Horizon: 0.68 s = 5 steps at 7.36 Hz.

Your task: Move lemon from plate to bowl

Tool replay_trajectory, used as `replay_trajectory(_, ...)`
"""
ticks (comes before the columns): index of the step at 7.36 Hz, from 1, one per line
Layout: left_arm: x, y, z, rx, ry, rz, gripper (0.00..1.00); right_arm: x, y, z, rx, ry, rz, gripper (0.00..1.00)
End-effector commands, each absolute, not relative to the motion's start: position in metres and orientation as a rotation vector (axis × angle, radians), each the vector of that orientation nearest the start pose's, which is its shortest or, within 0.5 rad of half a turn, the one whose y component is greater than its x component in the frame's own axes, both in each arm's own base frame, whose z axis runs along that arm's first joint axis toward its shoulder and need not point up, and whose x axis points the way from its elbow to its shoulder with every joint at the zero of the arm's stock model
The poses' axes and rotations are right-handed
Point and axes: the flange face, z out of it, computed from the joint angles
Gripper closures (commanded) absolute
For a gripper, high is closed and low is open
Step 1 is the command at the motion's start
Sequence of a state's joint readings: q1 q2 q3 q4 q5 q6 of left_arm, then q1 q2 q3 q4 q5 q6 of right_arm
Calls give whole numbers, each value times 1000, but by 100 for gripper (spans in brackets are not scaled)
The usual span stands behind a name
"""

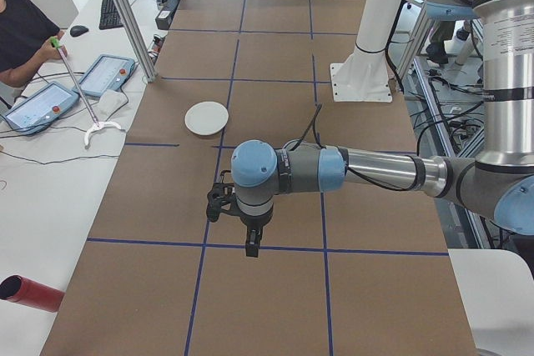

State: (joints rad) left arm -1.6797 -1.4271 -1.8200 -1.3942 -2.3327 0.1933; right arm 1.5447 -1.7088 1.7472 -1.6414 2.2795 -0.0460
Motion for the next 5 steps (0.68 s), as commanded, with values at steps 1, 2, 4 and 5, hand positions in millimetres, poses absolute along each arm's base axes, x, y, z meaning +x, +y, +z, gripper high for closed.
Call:
replay_trajectory(1,-110,-414,622,45,762,54,0,57,-432,647,-24,-709,-58,0)
replay_trajectory(2,-110,-413,626,38,762,49,0,57,-432,647,-24,-709,-58,0)
replay_trajectory(4,-110,-414,626,40,763,52,0,57,-432,647,-24,-709,-58,0)
replay_trajectory(5,-110,-414,624,42,763,51,0,57,-432,647,-24,-709,-58,0)
